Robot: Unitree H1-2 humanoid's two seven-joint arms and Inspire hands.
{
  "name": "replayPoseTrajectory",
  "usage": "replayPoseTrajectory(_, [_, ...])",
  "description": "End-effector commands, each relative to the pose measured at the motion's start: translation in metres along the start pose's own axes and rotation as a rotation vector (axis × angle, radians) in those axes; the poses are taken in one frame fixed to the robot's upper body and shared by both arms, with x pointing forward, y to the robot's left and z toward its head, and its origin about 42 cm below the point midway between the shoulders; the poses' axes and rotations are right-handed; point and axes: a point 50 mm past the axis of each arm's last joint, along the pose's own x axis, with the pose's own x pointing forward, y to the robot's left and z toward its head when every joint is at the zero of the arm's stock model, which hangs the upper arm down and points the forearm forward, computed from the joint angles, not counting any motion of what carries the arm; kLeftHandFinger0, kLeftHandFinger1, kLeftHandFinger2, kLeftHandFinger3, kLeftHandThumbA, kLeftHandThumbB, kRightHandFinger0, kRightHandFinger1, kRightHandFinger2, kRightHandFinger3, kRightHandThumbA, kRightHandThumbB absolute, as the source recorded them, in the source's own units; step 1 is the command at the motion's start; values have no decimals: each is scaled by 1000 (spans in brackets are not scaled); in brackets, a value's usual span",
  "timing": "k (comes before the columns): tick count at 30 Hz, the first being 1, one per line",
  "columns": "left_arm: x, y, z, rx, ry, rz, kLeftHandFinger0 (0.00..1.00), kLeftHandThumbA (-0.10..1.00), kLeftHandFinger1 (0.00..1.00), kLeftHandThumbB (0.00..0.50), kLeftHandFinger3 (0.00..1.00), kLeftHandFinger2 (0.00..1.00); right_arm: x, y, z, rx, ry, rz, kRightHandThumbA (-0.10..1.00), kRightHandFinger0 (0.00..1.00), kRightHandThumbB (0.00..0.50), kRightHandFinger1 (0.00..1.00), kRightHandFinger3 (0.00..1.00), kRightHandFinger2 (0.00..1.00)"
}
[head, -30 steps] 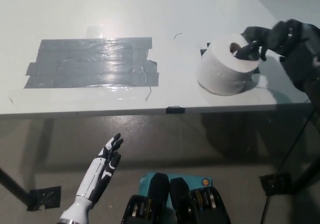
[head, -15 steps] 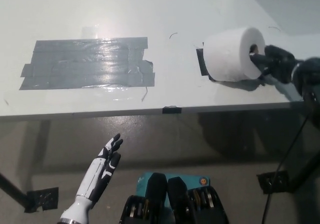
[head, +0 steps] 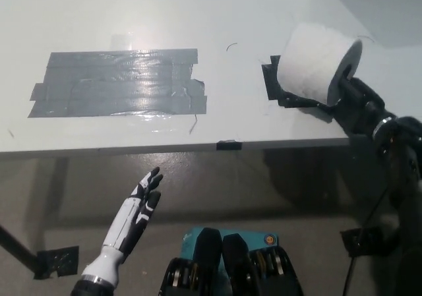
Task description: A toilet paper roll is kept on the black spot on the desk infront of the robot and the robot inserts its right thumb into the hole in the centre to grab the roll. Then it passes the roll to a person.
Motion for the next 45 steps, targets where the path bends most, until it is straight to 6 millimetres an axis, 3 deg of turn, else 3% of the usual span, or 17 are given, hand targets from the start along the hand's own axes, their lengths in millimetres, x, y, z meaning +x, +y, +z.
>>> replayPoseTrajectory(1, [25, 12, 27, 5, -111, 39, 1000, 1000, 1000, 111, 1000, 1000, -13, 48, 46, 340, -227, 280, -100, 0, 109, 371, 1000, 739])
replayPoseTrajectory(7, [39, 16, 34, 22, -141, 43, 1000, 1000, 1000, 118, 1000, 1000, -28, 71, 54, 401, -308, 356, -100, 0, 124, 469, 1000, 873])
replayPoseTrajectory(17, [54, 22, 46, 28, -175, 48, 1000, 1000, 1000, 121, 1000, 1000, -61, 94, 66, 426, -369, 444, -100, 0, 128, 507, 1000, 870])
replayPoseTrajectory(23, [54, 20, 47, 21, -171, 44, 1000, 1000, 1000, 121, 1000, 1000, -68, 98, 74, 411, -372, 454, -100, 0, 119, 470, 1000, 848])
replayPoseTrajectory(26, [53, 20, 47, 22, -172, 43, 1000, 1000, 1000, 120, 1000, 1000, -71, 103, 82, 400, -377, 469, -100, 0, 94, 486, 1000, 874])
replayPoseTrajectory(27, [54, 19, 47, 22, -172, 43, 1000, 1000, 1000, 120, 1000, 1000, -71, 103, 83, 400, -376, 471, -100, 61, 125, 549, 1000, 931])
replayPoseTrajectory(28, [54, 19, 46, 24, -176, 45, 1000, 1000, 1000, 120, 1000, 1000, -72, 106, 86, 401, -375, 477, -100, 3, 93, 497, 1000, 887])
replayPoseTrajectory(32, [51, 18, 44, 25, -168, 41, 1000, 1000, 1000, 125, 1000, 1000, -68, 115, 98, 342, -375, 479, -100, 0, 91, 451, 1000, 858])
replayPoseTrajectory(39, [42, 15, 38, 23, -145, 23, 1000, 1000, 1000, 117, 1000, 1000, -53, 113, 106, 177, -336, 390, -100, 0, 56, 438, 1000, 857])
replayPoseTrajectory(45, [40, 13, 35, 31, -144, 21, 1000, 1000, 1000, 118, 1000, 1000, -32, 113, 118, 39, -285, 281, -100, 6, 89, 481, 984, 864])
